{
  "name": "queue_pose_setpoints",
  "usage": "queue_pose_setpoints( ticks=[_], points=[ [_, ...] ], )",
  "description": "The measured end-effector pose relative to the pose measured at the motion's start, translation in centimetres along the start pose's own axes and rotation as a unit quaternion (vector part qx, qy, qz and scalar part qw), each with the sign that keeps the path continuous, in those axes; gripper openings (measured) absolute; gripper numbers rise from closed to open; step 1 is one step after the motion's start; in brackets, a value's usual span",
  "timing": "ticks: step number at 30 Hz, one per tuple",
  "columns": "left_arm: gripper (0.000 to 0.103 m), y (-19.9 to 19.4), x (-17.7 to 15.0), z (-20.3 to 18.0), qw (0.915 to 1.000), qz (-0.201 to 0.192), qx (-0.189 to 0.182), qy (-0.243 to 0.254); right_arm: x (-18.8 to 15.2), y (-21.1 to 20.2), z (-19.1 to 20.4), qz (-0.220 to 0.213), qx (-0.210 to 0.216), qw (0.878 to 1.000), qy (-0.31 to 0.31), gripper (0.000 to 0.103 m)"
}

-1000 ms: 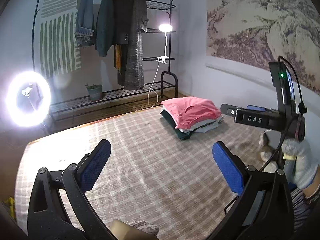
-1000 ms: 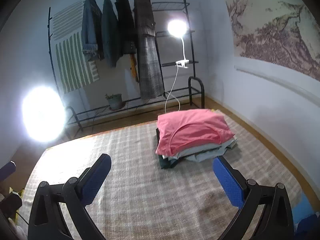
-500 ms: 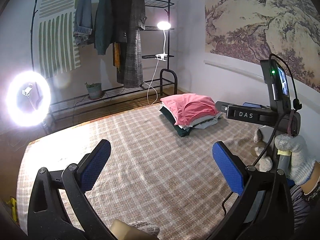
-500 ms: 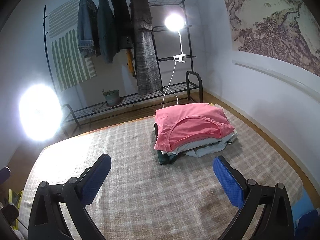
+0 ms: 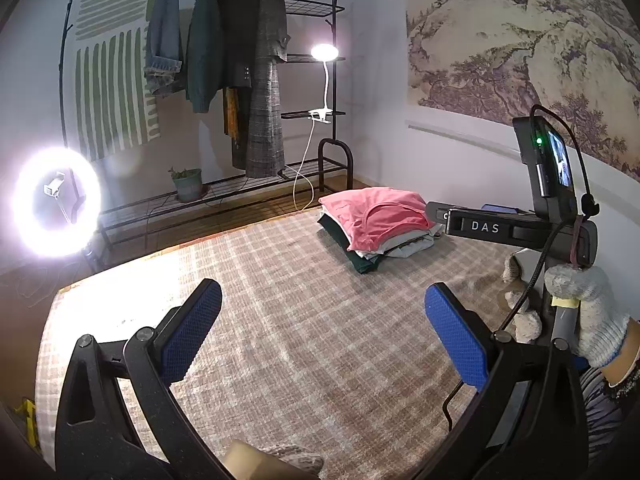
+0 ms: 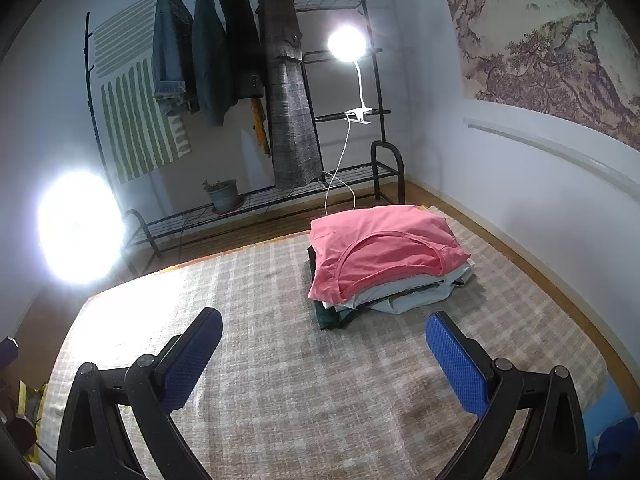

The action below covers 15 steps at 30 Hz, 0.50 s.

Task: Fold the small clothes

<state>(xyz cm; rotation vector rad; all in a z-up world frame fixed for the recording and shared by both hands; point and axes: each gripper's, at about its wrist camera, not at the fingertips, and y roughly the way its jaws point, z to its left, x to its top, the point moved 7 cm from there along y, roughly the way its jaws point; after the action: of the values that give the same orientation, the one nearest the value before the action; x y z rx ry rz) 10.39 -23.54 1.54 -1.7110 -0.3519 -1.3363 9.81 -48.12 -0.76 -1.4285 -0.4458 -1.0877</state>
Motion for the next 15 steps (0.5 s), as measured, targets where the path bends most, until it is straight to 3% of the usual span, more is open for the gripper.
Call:
queue_pose_setpoints(
  ticks=[15],
  points=[
    [0.103, -0.22, 0.11, 0.30, 1.0000, 0.000, 0.001, 0.002, -0.21, 0.14, 0.92, 0.002, 0.008, 1.000, -0.004, 0.103]
  ],
)
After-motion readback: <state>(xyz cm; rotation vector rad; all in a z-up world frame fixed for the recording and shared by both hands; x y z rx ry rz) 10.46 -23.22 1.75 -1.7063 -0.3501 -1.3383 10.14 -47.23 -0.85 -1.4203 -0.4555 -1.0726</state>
